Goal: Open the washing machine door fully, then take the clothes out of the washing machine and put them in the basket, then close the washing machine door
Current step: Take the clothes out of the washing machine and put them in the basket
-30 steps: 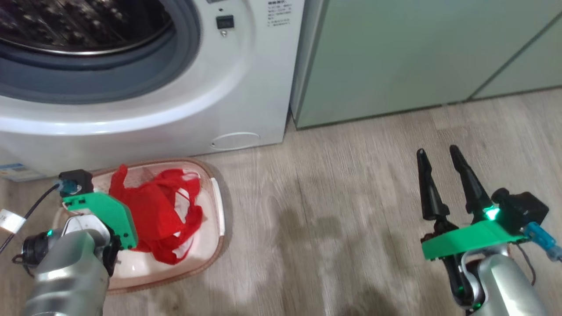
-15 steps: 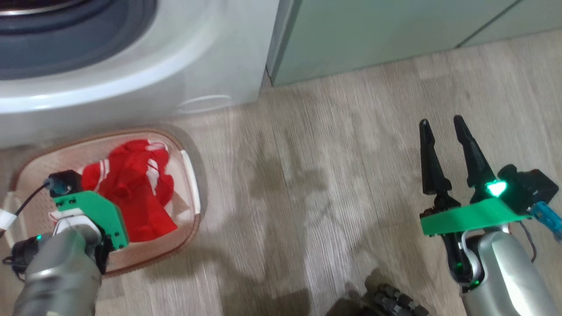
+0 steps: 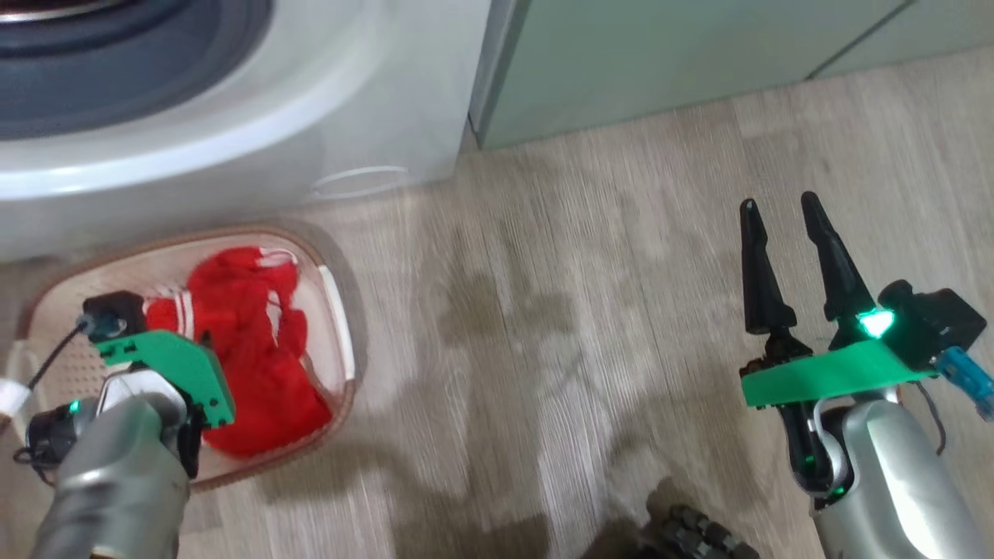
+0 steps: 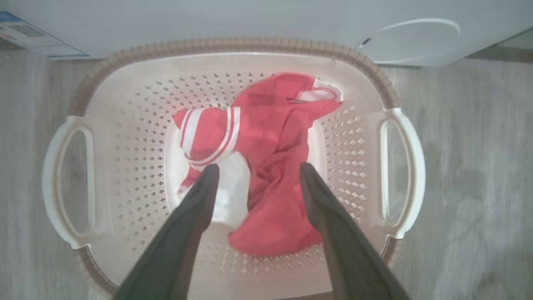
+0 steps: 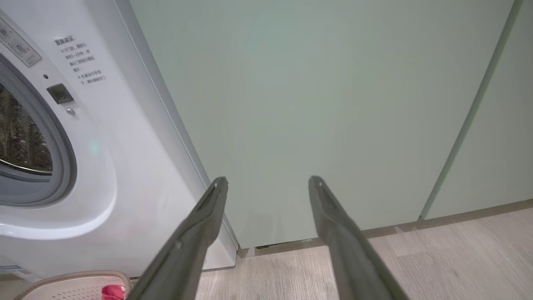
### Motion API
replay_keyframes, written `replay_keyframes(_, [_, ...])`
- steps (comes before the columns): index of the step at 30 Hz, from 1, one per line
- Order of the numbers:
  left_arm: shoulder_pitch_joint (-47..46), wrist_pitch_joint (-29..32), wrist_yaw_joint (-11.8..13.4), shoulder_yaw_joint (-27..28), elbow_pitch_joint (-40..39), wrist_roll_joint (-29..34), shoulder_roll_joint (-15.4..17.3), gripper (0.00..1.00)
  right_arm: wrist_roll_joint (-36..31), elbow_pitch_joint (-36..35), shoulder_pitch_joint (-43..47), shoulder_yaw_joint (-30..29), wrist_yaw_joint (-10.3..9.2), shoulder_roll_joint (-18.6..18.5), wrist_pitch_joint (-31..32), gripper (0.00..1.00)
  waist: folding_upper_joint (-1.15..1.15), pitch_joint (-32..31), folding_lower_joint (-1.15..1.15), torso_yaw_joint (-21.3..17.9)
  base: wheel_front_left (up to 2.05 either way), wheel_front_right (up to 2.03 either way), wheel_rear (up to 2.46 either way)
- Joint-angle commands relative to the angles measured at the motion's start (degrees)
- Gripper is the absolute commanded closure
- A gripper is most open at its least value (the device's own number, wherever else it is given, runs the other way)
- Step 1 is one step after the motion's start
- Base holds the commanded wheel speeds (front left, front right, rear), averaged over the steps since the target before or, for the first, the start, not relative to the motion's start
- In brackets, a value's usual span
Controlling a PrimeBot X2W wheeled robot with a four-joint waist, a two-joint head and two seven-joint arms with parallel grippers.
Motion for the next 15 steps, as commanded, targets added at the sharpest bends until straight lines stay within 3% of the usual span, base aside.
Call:
replay_keyframes(1, [0.94,-1.74,0.12,1.31,-0.47,-0.33,1.62,0.00,-0.25,-1.27,1.12,0.86,0.39,-0.29,-0.36,0.00,0.00,-2.49,0.00,0.97,0.00,0.00,0.00])
replay_keyframes(7, [3.10,-10.69,-3.65,2.58,-1.13,-2.35,0.89,0.00,0.16,0.03,3.50,1.49,0.39,-1.29,-0.36,0.00,0.00,-11.45,0.00,3.62,0.00,0.00,0.00])
replay_keyframes(12, [5.91,-12.61,-5.85,2.82,-4.11,-2.91,1.48,0.00,0.79,1.11,4.95,2.32,0.39,-1.54,-0.36,0.00,0.00,-17.47,0.00,4.76,0.00,0.00,0.00])
replay_keyframes(15, [8.58,-12.76,-6.43,3.93,-11.09,-2.88,2.21,0.00,0.94,1.31,5.91,2.45,0.39,-1.69,-0.36,0.00,0.00,-20.54,0.00,5.48,0.00,0.00,0.00])
